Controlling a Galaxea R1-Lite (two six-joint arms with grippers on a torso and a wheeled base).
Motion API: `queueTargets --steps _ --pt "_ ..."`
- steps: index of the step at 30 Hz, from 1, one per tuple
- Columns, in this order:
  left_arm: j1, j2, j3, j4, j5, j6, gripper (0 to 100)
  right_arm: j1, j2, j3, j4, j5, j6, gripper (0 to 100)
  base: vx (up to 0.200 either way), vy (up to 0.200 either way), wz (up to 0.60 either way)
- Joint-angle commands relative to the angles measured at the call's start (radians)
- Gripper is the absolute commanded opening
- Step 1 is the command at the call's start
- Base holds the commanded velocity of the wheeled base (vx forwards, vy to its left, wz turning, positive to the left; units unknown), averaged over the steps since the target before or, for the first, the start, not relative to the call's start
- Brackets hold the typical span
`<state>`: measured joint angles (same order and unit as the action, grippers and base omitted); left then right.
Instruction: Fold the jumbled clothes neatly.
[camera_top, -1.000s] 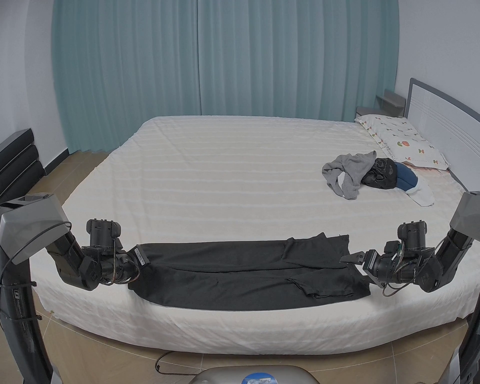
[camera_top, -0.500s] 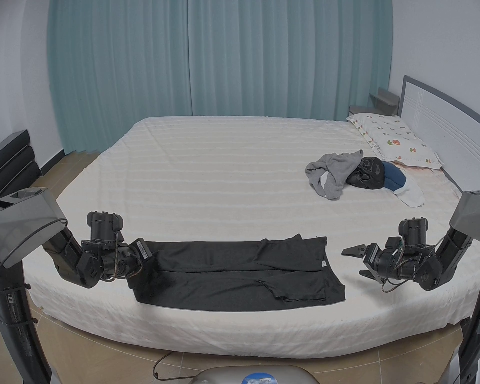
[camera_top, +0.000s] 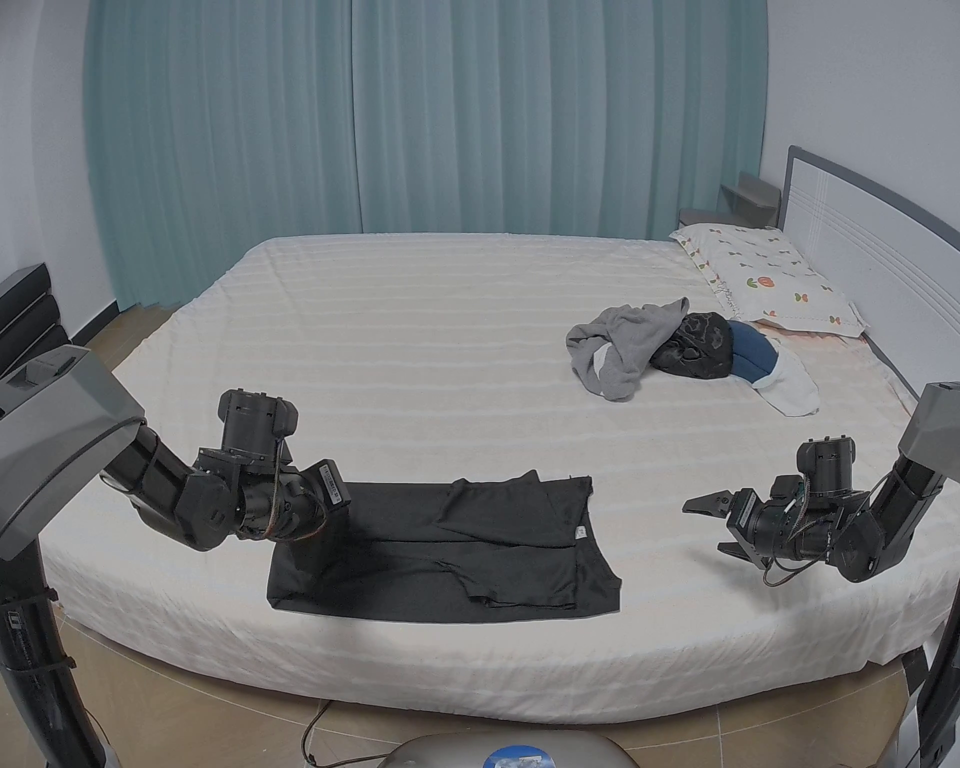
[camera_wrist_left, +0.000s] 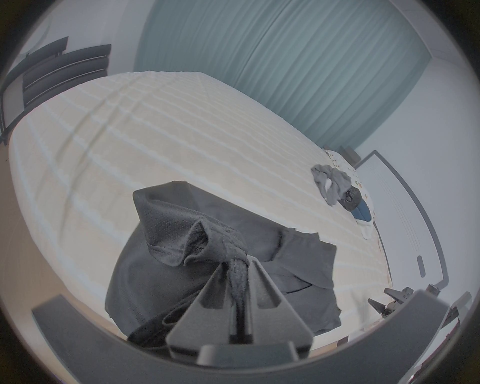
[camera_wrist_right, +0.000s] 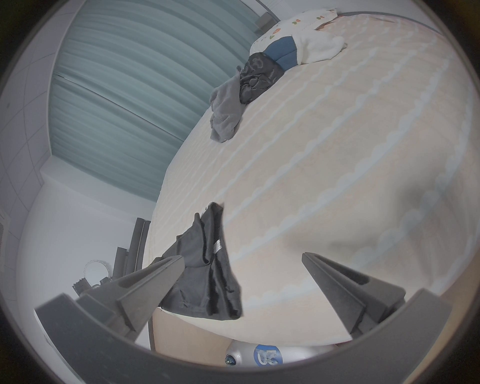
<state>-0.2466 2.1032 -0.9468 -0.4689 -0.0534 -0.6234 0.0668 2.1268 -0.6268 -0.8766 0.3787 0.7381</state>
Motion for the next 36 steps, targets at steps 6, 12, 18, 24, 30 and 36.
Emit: queueTargets --steps 6,12,18,24,30,36 --pt "-0.077 0.003 -0.098 0.081 0.009 -0.013 0 0.002 0.002 0.001 -0.001 0.0 0.0 100 0.0 -0.2 0.0" --pt "-0.126 0.034 -0.179 0.141 0.032 -0.029 0 0.004 0.002 0.002 0.001 0.0 0.0 100 0.0 -0.2 0.0" --pt "-0.178 0.083 -0.234 0.171 0.072 -0.029 0 0.005 0.002 0.004 0.001 0.0 0.0 100 0.0 -0.133 0.0" --pt "-0.227 0.147 -0.285 0.177 0.126 -0.03 0 0.007 0.002 0.006 0.001 0.0 0.0 100 0.0 0.0 0.0" --pt "-0.26 0.186 -0.317 0.181 0.172 -0.075 100 0.01 0.002 0.009 0.001 0.0 0.0 100 0.0 0.0 0.0" --pt "-0.276 0.179 -0.308 0.181 0.175 -0.076 100 0.01 0.002 0.009 0.004 -0.001 0.0 100 0.0 0.0 0.0"
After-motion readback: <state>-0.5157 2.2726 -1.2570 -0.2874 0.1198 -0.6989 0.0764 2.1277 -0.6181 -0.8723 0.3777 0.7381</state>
